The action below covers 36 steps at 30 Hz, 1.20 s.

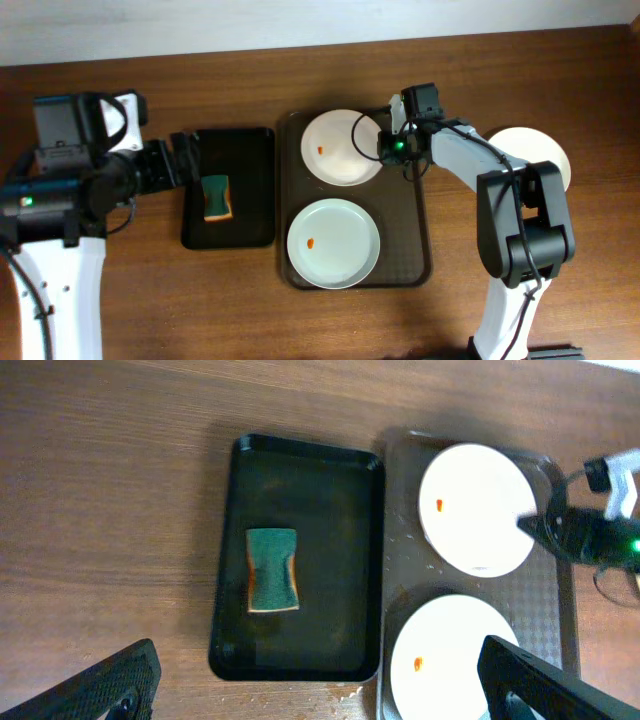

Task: Clean dirty plates on tray and stack at the side

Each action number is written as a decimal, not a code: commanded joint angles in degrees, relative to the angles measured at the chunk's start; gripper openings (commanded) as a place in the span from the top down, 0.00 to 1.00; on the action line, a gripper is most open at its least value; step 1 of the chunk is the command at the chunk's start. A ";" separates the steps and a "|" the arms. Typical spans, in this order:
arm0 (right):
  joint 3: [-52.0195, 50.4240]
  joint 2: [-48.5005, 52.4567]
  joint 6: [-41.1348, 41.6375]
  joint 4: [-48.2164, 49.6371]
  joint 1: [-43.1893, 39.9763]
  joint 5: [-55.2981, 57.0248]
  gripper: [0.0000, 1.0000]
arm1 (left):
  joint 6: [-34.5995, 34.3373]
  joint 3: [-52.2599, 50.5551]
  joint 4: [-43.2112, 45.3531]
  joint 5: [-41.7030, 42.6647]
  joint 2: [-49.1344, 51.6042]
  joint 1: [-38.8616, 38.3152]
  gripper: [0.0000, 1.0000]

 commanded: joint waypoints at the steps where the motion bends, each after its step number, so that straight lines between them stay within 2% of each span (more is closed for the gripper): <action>1: 0.76 0.57 -0.52 -4.57 -0.22 1.70 0.96 | 3.76 0.15 -0.48 0.66 2.51 -5.16 0.00; 4: 4.68 0.57 0.02 -15.63 -0.20 4.92 0.96 | 3.74 0.15 -0.66 -3.72 5.97 -8.46 0.00; 6: 6.38 0.57 0.15 -18.45 -0.22 4.90 0.77 | 3.61 0.15 -0.90 -3.69 8.85 -9.03 0.00; 7: 6.38 0.57 0.15 -18.05 -0.22 4.92 0.82 | 3.48 0.15 -1.11 -3.69 9.64 -9.03 0.00; 8: 6.36 0.59 0.13 -17.75 -0.22 4.94 0.92 | 3.48 0.13 -1.51 -3.78 11.13 -9.01 0.00; 11: 6.25 0.90 0.13 -17.05 -0.11 6.45 0.92 | 0.26 0.02 -1.53 -7.80 13.79 -9.11 0.00; 12: 6.25 1.38 0.13 -16.68 -0.11 6.71 0.96 | -1.20 -0.68 -1.36 -10.32 15.08 -9.11 0.00; 15: 6.25 2.54 0.11 -17.64 -0.15 7.32 0.96 | -1.62 -4.70 1.33 -11.45 19.50 -9.11 0.02; 18: 6.25 2.54 0.15 -18.45 -0.15 7.30 0.96 | -1.62 -11.21 9.64 -12.35 24.87 -9.11 0.15; 19: 6.25 2.54 0.13 -18.95 -0.15 7.30 0.96 | -1.62 -12.22 11.63 -12.28 26.32 -9.11 0.27; 20: 6.25 2.54 0.13 -19.08 -0.15 7.30 0.96 | -1.60 -13.33 14.43 -12.50 28.57 -9.11 0.35; 23: 6.25 2.54 0.15 -19.12 -0.15 7.28 0.96 | -1.62 -14.21 19.74 -14.23 34.62 -9.07 0.35; 24: 6.25 2.54 0.15 -19.19 -0.15 7.28 0.96 | -1.62 -14.23 20.70 -14.21 36.30 -9.07 0.40; 27: 6.25 2.54 0.15 -19.45 -0.15 7.28 0.96 | -1.64 -14.23 22.36 -14.21 41.33 -9.07 0.69; 28: 6.25 2.54 0.15 -19.45 -0.15 7.28 0.96 | -1.62 -14.23 22.51 -14.10 42.23 -9.07 0.89; 29: 6.25 2.54 0.15 -19.47 -0.15 7.28 0.96 | -1.60 -14.23 22.49 -13.68 42.53 -9.07 1.00; 32: 6.25 2.54 0.15 -19.78 -0.15 7.28 0.96 | -1.62 -11.41 18.84 -8.48 41.07 -9.07 1.00; 35: 6.25 2.54 0.15 -19.78 -0.15 7.28 0.96 | -1.62 -6.36 14.05 -7.98 36.89 -9.07 0.98; 36: 6.25 2.54 0.15 -19.80 -0.15 7.28 0.96 | -1.60 -6.05 13.84 -7.98 35.69 -9.07 0.76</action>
